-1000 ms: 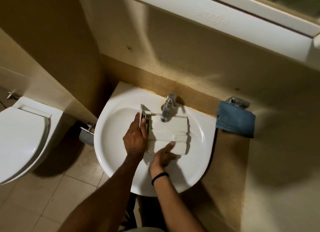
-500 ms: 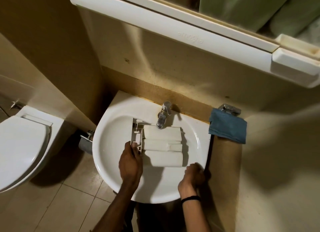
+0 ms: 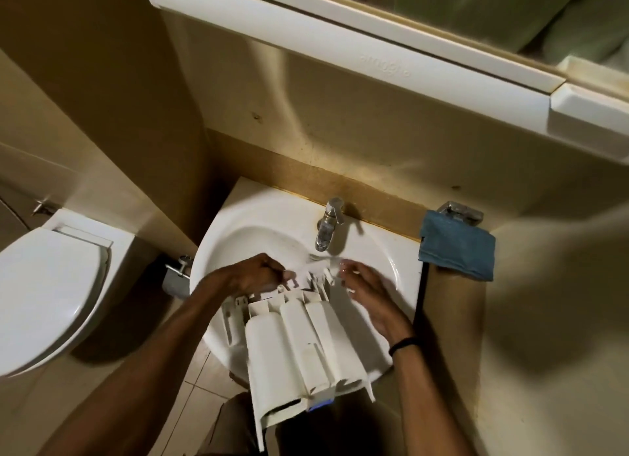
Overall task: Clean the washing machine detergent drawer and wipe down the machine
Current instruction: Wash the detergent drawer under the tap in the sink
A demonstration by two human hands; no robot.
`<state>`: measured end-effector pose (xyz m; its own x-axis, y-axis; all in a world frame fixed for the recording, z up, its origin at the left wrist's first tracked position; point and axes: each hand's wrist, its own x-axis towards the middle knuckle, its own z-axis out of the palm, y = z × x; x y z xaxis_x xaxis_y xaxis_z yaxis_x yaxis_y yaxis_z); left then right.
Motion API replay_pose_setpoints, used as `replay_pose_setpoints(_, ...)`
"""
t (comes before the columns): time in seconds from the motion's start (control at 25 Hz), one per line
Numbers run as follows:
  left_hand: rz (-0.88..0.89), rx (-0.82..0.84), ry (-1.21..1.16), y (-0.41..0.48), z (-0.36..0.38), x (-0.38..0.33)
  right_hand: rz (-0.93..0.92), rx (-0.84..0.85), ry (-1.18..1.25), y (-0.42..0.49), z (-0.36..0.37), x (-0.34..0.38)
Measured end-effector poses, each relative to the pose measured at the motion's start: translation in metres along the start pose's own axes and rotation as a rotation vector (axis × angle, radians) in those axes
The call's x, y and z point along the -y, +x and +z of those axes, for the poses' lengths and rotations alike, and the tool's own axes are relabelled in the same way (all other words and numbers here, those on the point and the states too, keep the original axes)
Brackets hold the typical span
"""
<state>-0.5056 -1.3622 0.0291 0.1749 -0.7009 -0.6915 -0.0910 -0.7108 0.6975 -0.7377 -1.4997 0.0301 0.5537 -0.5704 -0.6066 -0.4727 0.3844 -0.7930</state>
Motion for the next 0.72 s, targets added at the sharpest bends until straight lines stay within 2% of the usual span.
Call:
replay_pose_setpoints(0.08, 0.055, 0.116, 0.21, 0.022, -0.003, -0.004, 0.08, 0.105, -0.081, 0.011, 0.018, -0.008)
replay_pose_setpoints(0.16, -0.011, 0.139, 0.284, 0.039, -0.002, -0.01, 0.029, 0.056, -0.089, 0.021, 0.027, -0.016)
replay_pose_setpoints(0.24, 0.028, 0.072, 0.29, 0.049, -0.003, -0.011, -0.05, -0.054, -0.108, 0.023, 0.03, -0.012)
replay_pose_setpoints(0.32, 0.095, -0.104, 0.3, 0.056, -0.001, -0.006, -0.049, -0.125, -0.092, 0.02, 0.031, 0.001)
replay_pose_setpoints(0.44, 0.167, -0.331, -0.052, 0.06, 0.007, 0.003, -0.078, -0.189, -0.096, 0.03, 0.024, 0.007)
replay_pose_setpoints(0.52, 0.23, -0.554, 0.013, 0.064, 0.015, 0.012, -0.087, -0.214, -0.08, 0.038, 0.016, 0.01)
replay_pose_setpoints(0.56, 0.194, -0.656, -0.007, 0.068, 0.018, 0.02, -0.075, -0.219, -0.067, 0.043, 0.011, 0.009)
replay_pose_setpoints(0.6, 0.113, -0.674, -0.122, 0.069, 0.02, 0.021, -0.063, -0.207, -0.052, 0.047, 0.008, 0.009)
replay_pose_setpoints(0.64, 0.018, -0.623, -0.279, 0.068, 0.02, 0.024, -0.06, -0.2, -0.047, 0.049, 0.006, 0.011)
replay_pose_setpoints(0.72, -0.073, -0.442, -0.456, 0.069, 0.022, 0.03, -0.061, -0.231, -0.063, 0.052, 0.006, 0.01)
